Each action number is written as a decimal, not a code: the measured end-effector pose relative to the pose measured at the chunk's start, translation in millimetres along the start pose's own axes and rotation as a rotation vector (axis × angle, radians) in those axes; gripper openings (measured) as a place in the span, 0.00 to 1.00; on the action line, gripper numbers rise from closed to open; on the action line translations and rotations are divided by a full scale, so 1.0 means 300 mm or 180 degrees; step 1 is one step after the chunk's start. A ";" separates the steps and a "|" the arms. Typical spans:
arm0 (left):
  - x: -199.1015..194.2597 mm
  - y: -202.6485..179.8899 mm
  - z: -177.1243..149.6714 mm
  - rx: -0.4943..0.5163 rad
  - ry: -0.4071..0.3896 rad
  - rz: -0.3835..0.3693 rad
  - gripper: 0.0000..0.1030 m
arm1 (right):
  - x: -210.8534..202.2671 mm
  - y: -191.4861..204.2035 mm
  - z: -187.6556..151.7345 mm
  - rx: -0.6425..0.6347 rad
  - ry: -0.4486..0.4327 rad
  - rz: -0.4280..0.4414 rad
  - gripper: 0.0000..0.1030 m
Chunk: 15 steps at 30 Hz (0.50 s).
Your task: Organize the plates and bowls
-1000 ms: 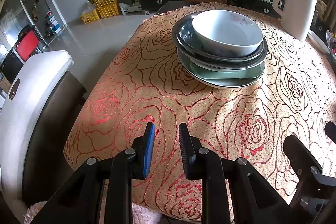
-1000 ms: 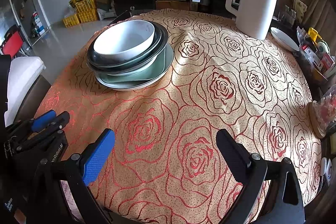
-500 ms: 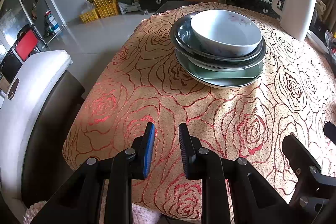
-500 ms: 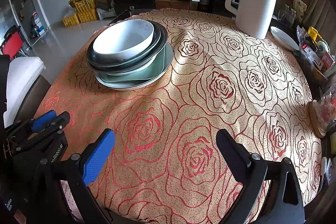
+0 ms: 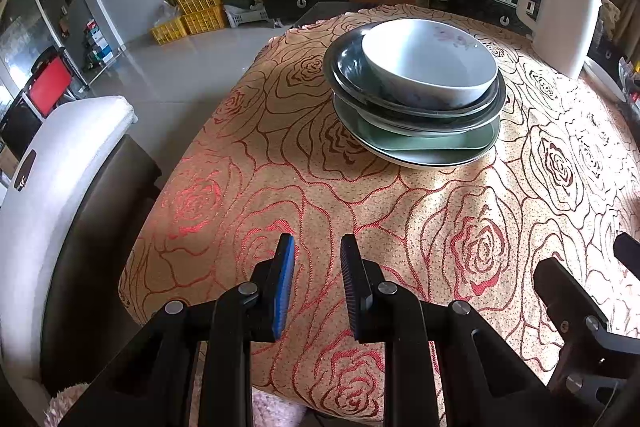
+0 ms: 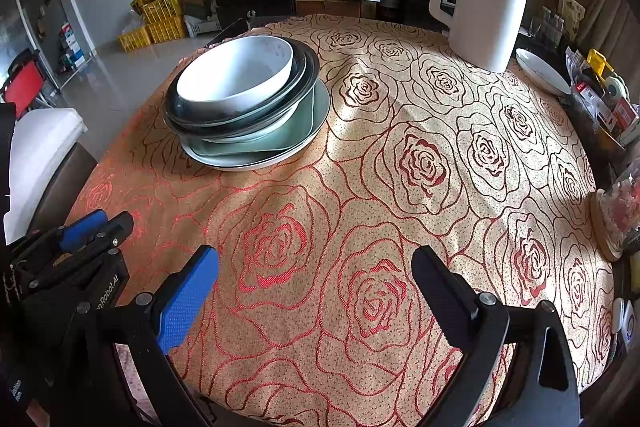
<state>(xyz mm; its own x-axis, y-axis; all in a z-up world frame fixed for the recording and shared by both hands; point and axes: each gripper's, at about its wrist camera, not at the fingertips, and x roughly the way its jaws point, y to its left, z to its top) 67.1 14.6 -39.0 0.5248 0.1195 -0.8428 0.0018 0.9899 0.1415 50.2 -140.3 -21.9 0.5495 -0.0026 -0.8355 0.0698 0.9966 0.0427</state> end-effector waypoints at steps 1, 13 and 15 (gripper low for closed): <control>0.001 0.001 0.001 0.0001 -0.0001 -0.0004 0.21 | 0.000 0.000 0.000 -0.0001 -0.0001 0.0000 1.00; 0.000 -0.005 0.004 0.0003 0.0024 -0.0051 0.21 | 0.004 0.000 -0.005 0.0013 0.0017 0.0004 1.00; 0.002 -0.001 0.003 0.0000 0.0031 -0.0060 0.21 | 0.005 0.000 -0.006 0.0017 0.0023 0.0007 1.00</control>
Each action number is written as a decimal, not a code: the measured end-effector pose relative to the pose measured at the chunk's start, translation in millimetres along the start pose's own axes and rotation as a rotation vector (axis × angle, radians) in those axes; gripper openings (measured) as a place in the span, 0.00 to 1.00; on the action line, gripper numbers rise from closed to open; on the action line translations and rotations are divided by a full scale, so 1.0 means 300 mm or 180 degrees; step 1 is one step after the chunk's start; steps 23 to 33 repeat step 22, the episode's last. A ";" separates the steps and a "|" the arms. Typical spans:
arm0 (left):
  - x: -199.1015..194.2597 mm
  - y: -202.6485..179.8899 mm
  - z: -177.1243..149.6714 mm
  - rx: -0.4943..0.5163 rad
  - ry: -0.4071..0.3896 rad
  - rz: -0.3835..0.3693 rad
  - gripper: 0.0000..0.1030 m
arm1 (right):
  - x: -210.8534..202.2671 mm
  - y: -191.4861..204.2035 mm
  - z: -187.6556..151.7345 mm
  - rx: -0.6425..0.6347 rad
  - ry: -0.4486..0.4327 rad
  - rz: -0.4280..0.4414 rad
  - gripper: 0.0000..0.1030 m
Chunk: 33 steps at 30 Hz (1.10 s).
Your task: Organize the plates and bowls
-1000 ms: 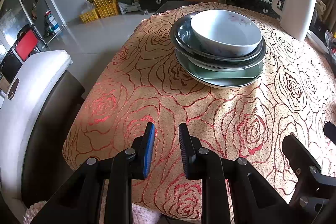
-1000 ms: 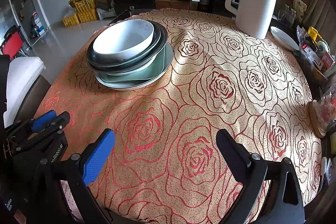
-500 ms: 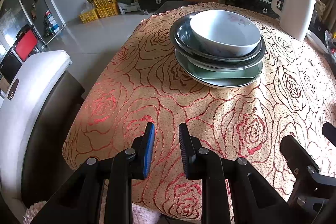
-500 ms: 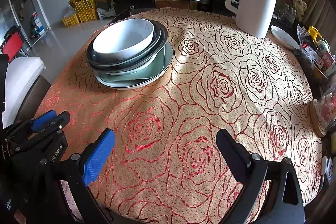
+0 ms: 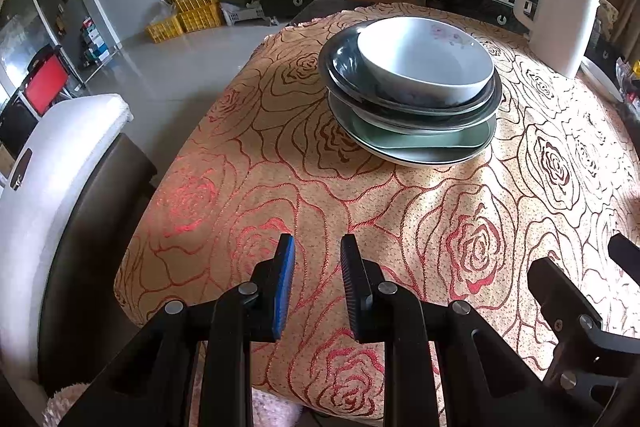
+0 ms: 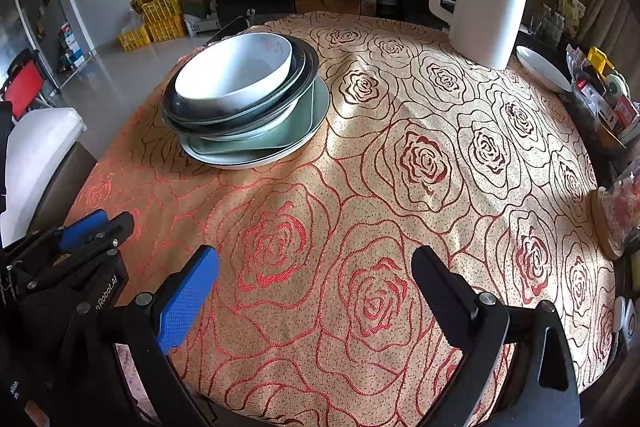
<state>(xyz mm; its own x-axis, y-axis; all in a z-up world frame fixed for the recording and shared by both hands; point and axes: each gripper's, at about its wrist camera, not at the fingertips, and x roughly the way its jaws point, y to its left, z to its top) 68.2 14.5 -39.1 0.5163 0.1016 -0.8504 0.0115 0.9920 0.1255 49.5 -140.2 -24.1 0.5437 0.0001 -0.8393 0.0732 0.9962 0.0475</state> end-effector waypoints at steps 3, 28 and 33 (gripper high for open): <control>0.000 0.000 0.000 -0.0007 0.0010 -0.0011 0.21 | -0.001 -0.001 0.001 -0.0001 0.0001 -0.0002 1.00; 0.008 0.009 0.001 0.0006 0.0017 -0.0027 0.21 | 0.011 -0.001 -0.002 0.0004 0.0051 0.0022 1.00; 0.008 0.009 0.001 0.0006 0.0017 -0.0027 0.21 | 0.011 -0.001 -0.002 0.0004 0.0051 0.0022 1.00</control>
